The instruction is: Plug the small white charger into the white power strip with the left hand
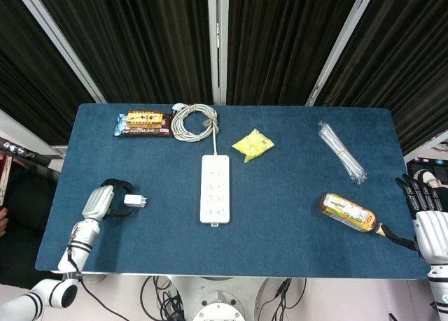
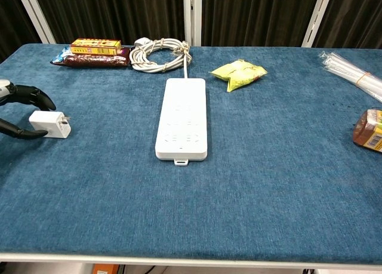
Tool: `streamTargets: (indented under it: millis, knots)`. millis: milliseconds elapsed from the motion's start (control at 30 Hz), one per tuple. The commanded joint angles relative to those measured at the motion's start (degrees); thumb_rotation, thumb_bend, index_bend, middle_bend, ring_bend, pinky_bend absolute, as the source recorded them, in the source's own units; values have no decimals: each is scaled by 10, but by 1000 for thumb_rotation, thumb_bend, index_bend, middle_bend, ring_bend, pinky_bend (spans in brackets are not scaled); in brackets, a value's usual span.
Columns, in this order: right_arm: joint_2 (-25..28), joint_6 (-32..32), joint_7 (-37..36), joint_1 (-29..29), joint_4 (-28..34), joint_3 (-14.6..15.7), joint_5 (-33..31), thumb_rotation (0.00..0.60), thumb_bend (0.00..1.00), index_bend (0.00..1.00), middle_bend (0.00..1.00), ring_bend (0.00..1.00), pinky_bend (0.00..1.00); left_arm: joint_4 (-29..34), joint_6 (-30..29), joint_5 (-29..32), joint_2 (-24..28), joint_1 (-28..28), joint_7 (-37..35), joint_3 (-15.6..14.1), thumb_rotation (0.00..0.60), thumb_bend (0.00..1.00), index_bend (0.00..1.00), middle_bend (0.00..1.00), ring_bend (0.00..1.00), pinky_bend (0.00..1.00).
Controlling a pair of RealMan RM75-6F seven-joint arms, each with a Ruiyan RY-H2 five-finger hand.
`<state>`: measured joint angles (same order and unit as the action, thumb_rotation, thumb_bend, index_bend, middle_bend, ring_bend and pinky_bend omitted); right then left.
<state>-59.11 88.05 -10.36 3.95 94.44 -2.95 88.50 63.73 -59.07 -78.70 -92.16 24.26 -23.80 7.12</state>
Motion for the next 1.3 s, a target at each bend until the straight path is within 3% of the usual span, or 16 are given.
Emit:
streamTargets:
  millis: [33,300,400,600,800,967,1133,1300]
  knots:
    - [0,0,0,0,0,0,0,600,116,0,0,0,0,-18,-8,-8,-12,1,-15,-5,600,222,402,404,215,134]
    - [-3,0,4,-2,2,-2,-1,600,112,0,0,0,0,-34,-35,-40,-23,17,-24,-7,600,336,589,592,389,252]
    - [-1,3,5,-4,3,-3,0,600,111,0,0,0,0,-13,-27,-56,-6,39,32,-8,600,362,607,619,423,299]
    - [-3,6,2,-8,1,-2,1,600,110,0,0,0,0,93,53,-38,49,99,220,3,600,367,609,618,424,305]
    - [-5,9,-8,-13,-8,-1,-1,600,111,0,0,0,0,159,123,62,63,153,439,28,600,367,605,617,425,299]
    - [-7,8,-16,-16,-15,-1,-5,600,110,0,0,0,0,210,136,160,83,175,554,31,600,362,584,604,423,274]
    - [-12,3,-23,-17,-22,0,-8,600,111,0,0,0,0,239,125,230,92,195,623,20,600,356,541,558,416,262]
    - [-15,1,-27,-17,-27,0,-9,600,110,0,0,0,0,258,110,269,94,210,653,11,600,347,426,468,381,257]
